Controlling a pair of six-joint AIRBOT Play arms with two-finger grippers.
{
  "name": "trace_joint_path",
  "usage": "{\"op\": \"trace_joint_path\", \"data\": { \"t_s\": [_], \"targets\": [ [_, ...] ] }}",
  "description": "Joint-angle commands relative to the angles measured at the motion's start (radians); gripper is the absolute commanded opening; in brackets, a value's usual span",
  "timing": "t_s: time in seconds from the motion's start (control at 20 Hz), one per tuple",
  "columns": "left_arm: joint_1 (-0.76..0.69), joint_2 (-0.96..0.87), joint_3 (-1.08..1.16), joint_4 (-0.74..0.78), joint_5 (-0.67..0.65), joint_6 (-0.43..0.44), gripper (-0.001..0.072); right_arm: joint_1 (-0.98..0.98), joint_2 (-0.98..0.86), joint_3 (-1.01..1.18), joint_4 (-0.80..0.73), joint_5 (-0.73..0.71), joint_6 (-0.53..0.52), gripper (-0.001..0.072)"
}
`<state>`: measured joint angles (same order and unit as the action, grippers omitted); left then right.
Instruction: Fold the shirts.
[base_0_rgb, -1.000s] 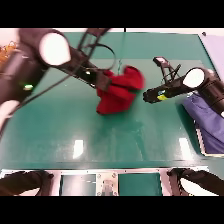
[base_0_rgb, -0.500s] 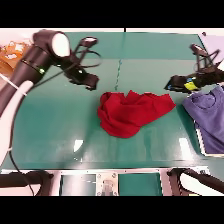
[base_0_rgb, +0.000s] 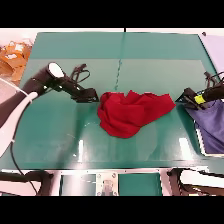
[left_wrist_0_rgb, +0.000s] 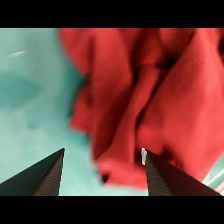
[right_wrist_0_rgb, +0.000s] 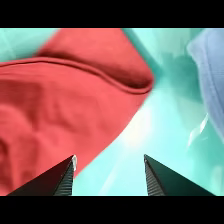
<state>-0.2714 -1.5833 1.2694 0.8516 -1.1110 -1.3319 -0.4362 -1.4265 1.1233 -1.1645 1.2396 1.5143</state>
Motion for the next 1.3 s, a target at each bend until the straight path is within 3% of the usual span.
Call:
{"op": "trace_joint_path", "data": {
  "t_s": [0.0, 0.15, 0.2, 0.3, 0.35, 0.4, 0.45, 0.5, 0.55, 0.7, 0.95, 1.05, 1.25],
  "targets": [
    [-0.039, -0.088, -0.053, -0.251, 0.091, 0.165, 0.0559, 0.006, -0.099, -0.033, 0.107, -0.063, -0.046, 0.0500],
    [-0.077, -0.117, -0.052, -0.253, 0.120, 0.188, 0.0556, 0.056, -0.171, -0.033, 0.148, -0.120, -0.060, 0.0500],
    [-0.076, -0.117, -0.045, -0.254, 0.124, 0.188, 0.0498, 0.069, -0.188, -0.033, 0.149, -0.142, -0.060, 0.0500],
    [-0.068, -0.117, -0.035, -0.253, 0.116, 0.188, 0.0146, 0.094, -0.211, -0.033, 0.158, -0.171, -0.060, 0.0498],
    [-0.066, -0.117, -0.027, -0.252, 0.103, 0.189, 0.0024, 0.101, -0.214, -0.033, 0.164, -0.177, -0.061, 0.0490],
    [-0.066, -0.117, -0.014, -0.251, 0.090, 0.189, 0.0024, 0.106, -0.214, -0.030, 0.164, -0.181, -0.061, 0.0483],
    [-0.066, -0.117, 0.005, -0.243, 0.070, 0.189, 0.0023, 0.111, -0.214, -0.023, 0.167, -0.182, -0.061, 0.0336],
    [-0.066, -0.117, 0.029, -0.227, 0.051, 0.188, 0.0023, 0.113, -0.213, -0.013, 0.173, -0.181, -0.066, 0.0110],
    [-0.066, -0.117, 0.059, -0.209, 0.028, 0.185, 0.0023, 0.113, -0.213, -0.002, 0.188, -0.175, -0.086, 0.0016],
    [-0.066, -0.117, 0.197, -0.062, -0.072, 0.078, 0.0022, 0.113, -0.209, 0.044, 0.231, -0.137, -0.122, 0.0014],
    [-0.066, -0.029, 0.487, 0.314, -0.262, -0.112, 0.0022, 0.110, -0.110, 0.252, 0.233, 0.010, -0.136, 0.0013],
    [-0.066, 0.051, 0.588, 0.432, -0.289, -0.158, 0.0022, 0.110, -0.026, 0.353, 0.233, 0.035, -0.135, 0.0013],
    [-0.066, 0.250, 0.757, 0.536, -0.296, -0.164, 0.0022, 0.100, 0.208, 0.497, 0.233, 0.049, -0.126, 0.0013]
  ]
}}
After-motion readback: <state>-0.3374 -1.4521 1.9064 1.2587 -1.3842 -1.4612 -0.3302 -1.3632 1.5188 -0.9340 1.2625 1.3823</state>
